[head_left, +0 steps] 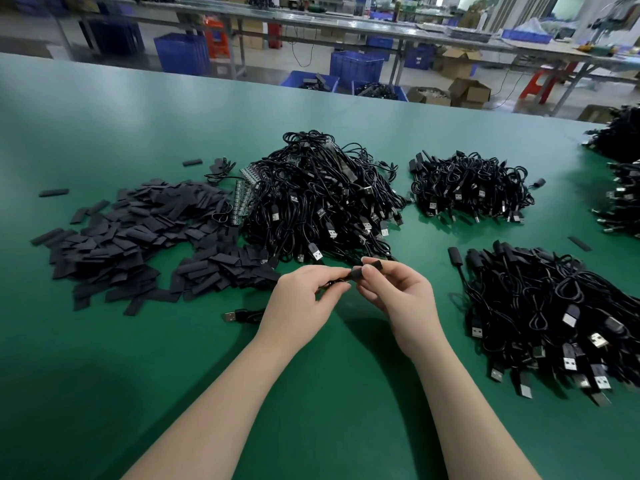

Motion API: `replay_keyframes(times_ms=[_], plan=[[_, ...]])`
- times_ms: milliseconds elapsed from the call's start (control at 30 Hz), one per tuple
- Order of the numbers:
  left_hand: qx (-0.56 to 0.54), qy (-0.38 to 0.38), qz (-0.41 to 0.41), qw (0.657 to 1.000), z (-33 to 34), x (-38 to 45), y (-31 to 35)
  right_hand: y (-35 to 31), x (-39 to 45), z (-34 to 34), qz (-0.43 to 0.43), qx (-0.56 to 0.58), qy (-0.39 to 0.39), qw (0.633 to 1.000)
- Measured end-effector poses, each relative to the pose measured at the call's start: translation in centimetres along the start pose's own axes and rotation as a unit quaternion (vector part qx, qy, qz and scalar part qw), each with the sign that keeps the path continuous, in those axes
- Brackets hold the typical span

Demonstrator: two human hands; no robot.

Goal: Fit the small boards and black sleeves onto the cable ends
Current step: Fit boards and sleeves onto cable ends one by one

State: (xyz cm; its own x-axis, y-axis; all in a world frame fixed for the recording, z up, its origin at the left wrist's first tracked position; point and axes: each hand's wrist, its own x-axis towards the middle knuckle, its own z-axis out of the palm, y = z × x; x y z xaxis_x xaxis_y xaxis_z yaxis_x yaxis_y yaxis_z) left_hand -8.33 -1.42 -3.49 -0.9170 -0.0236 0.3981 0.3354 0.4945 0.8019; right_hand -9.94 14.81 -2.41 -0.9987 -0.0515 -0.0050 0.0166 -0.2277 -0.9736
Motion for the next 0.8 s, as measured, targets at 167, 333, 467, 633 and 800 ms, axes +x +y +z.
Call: replay_keyframes(times_ms=[167, 333, 467, 633, 800], plan=[[-0.007, 0.003, -0.011, 1.0, 0.0, -0.1, -0.1, 0.0, -0.1, 0.2, -0.019, -0.024, 0.002, 1.0], [0.003, -0.002, -0.012, 1.0, -0.1, -0.2, 0.4, 0.2, -0.1, 0.4, -0.013, -0.024, -0.007, 1.0], [0.041, 0.021, -0.034, 0.998, -0.4, -0.3, 0.7, 0.3, -0.2, 0.6, -0.006, -0.013, -0.006, 1.0], [0.086, 0.023, 0.0, 0.996, -0.6, -0.3, 1.0, 0.7, -0.2, 0.8, 0.009, 0.015, 0.018, 1.0], [0.116, 0.027, 0.053, 0.991, -0.3, -0.3, 1.2, 0.9, -0.1, 0.8, 0.021, 0.046, 0.032, 0.998]])
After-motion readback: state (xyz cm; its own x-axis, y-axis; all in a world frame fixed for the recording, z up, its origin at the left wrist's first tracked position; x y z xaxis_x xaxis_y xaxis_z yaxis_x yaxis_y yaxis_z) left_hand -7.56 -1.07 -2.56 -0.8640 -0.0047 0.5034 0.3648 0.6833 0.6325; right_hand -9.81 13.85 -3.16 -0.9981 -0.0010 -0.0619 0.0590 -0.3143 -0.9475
